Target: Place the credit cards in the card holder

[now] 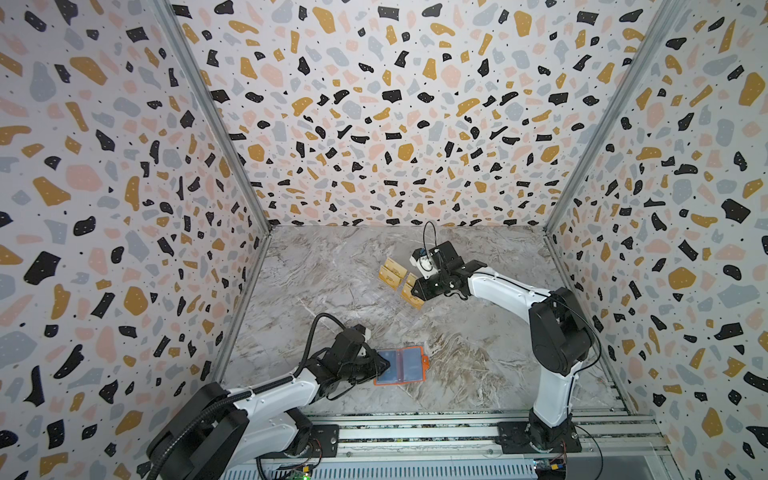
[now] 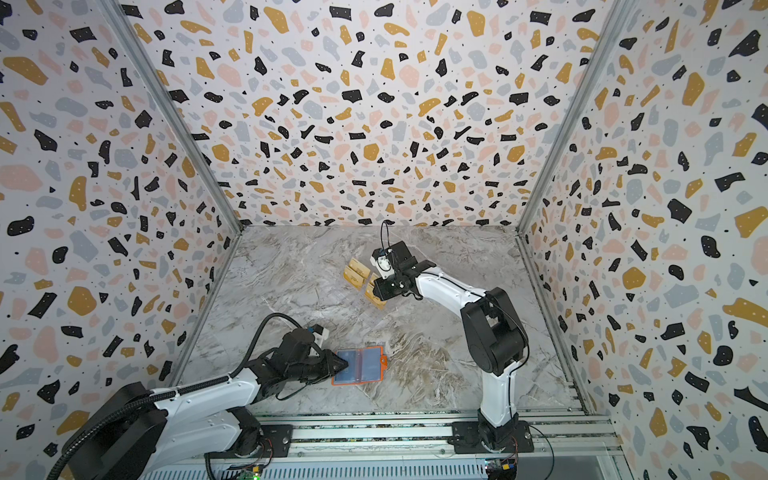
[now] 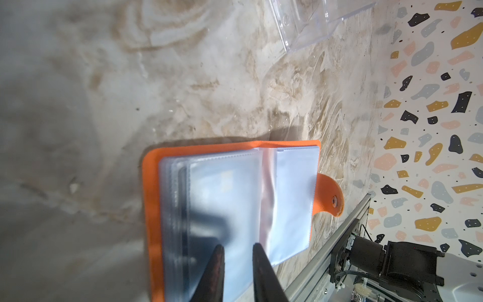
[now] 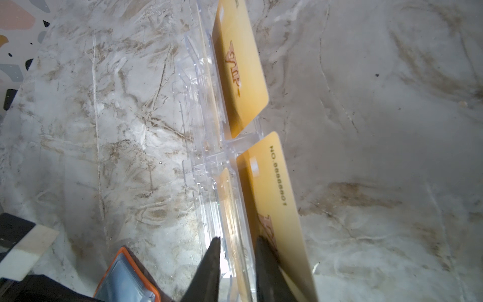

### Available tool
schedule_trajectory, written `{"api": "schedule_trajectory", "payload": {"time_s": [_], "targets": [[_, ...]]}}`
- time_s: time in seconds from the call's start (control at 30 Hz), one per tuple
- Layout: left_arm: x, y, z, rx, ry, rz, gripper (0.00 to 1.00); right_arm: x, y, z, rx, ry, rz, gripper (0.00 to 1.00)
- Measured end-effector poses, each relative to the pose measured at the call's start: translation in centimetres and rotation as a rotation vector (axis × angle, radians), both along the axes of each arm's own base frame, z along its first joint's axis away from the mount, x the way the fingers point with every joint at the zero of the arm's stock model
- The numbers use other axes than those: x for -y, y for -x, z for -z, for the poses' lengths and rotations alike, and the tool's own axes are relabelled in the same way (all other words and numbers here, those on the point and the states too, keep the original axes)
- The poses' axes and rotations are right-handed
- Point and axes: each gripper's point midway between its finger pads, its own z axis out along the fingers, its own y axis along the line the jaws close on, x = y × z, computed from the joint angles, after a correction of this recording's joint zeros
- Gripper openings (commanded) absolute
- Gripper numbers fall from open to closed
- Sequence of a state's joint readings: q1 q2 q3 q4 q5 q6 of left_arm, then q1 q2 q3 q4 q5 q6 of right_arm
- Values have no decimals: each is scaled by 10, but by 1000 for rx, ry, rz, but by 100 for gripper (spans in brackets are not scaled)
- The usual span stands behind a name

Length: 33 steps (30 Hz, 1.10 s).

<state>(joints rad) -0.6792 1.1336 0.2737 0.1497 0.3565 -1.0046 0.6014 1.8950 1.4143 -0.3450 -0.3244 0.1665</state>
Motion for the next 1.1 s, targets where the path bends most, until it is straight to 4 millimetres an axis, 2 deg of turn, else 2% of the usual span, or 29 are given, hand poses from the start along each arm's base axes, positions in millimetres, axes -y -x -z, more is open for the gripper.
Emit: {"api": "schedule_trajectory", "payload": {"time_s": [0.43, 0.6, 0.73, 0.93, 1.1], "targets": [[-1, 1, 1, -7, -6, 0, 24, -10, 9, -1, 35, 34, -58, 18], [-1, 1, 2, -8, -6, 0, 24, -15, 4, -10, 67, 40, -66, 11], [-1, 2, 2, -9, -8, 0, 24, -14, 3, -10, 74, 47, -66, 10], [-2, 2, 2, -10, -9, -1, 24, -14, 4, -4, 59, 62, -72, 11], [-3, 1, 2, -7, -12, -5, 24, -15, 4, 10, 35, 78, -80, 11]]}}
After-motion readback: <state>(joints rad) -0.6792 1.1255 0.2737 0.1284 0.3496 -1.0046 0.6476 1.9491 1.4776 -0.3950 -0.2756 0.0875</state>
